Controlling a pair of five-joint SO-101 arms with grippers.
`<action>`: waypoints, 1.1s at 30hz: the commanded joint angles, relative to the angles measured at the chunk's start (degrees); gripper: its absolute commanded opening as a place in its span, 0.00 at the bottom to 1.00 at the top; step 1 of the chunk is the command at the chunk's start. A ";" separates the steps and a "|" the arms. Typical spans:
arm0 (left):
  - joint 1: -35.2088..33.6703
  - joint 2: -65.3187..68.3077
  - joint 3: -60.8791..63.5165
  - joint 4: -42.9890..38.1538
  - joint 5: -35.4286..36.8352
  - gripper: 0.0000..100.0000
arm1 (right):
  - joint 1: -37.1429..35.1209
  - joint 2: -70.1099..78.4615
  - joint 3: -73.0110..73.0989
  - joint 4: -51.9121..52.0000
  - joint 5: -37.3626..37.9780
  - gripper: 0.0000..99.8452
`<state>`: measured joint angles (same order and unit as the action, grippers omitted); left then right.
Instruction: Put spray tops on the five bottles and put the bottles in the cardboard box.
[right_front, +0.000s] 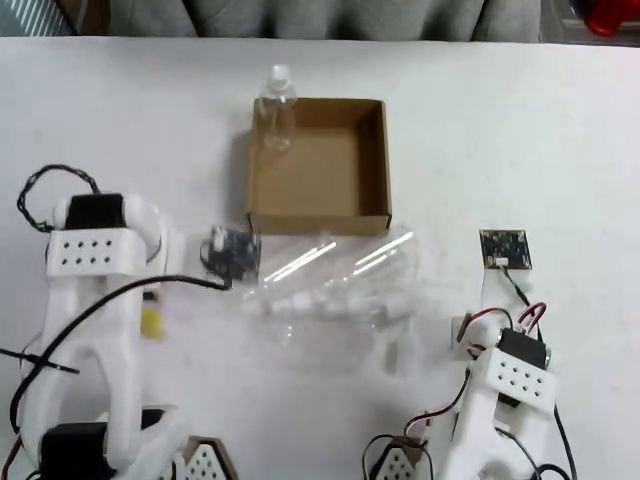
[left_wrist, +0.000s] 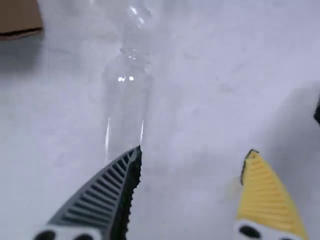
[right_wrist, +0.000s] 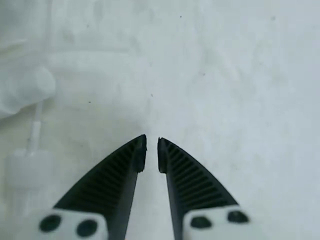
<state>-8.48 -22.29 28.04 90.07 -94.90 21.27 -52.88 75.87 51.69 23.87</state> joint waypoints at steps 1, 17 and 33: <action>3.38 -2.24 2.64 -7.91 -6.68 0.32 | 0.66 -0.92 -0.35 -0.92 0.09 0.02; 5.93 -0.13 5.19 -19.96 7.21 0.43 | 0.40 -0.75 0.00 -2.51 0.18 0.02; 5.85 14.46 4.40 -30.51 7.12 0.43 | 0.31 -0.75 0.00 -3.30 0.18 0.02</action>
<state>-3.74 -7.52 33.67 60.79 -88.48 21.19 -52.88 76.40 49.93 23.87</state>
